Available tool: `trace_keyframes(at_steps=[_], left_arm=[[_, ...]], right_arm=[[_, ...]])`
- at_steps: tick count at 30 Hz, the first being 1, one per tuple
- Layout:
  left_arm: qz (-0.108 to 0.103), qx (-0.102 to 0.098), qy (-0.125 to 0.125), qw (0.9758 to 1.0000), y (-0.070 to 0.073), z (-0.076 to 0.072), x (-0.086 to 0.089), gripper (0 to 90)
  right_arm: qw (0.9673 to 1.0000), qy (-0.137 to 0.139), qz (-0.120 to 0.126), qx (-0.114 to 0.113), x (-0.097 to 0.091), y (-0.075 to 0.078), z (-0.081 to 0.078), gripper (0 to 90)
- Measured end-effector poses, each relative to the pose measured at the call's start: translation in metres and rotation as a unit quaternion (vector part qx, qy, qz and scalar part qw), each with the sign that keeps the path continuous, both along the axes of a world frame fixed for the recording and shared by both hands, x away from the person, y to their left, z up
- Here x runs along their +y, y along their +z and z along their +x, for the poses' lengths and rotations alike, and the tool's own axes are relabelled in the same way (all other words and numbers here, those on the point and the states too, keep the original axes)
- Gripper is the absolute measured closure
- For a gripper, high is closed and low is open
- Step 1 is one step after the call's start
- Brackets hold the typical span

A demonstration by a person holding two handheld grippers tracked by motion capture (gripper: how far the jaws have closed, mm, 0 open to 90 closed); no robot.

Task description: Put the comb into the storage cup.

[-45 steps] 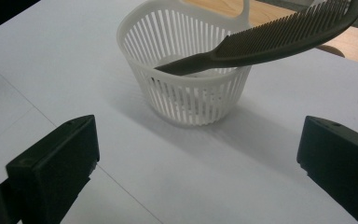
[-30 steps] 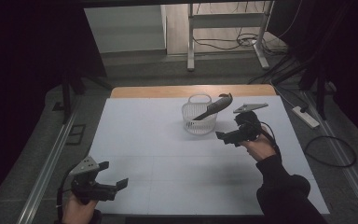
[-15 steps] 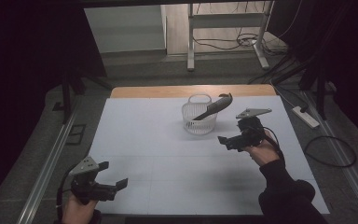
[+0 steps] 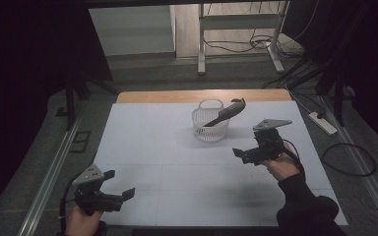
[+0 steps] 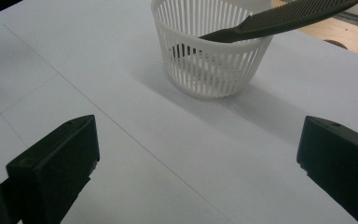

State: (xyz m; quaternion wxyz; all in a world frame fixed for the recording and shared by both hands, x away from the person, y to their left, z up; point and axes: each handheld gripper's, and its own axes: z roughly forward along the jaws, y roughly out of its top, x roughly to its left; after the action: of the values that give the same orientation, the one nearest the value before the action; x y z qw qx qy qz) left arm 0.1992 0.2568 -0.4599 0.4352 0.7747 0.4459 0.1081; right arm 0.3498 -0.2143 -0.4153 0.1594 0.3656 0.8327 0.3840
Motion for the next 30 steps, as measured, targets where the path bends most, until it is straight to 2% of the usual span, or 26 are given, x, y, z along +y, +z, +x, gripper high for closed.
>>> trace_keyframes(at_steps=[30], left_arm=[[-0.002, 0.001, 0.001, 1.0000, 0.000, 0.000, 0.000, 0.0]], right_arm=[[0.9999, 0.006, -0.002, 0.012, -0.026, -0.013, -0.035, 0.0]])
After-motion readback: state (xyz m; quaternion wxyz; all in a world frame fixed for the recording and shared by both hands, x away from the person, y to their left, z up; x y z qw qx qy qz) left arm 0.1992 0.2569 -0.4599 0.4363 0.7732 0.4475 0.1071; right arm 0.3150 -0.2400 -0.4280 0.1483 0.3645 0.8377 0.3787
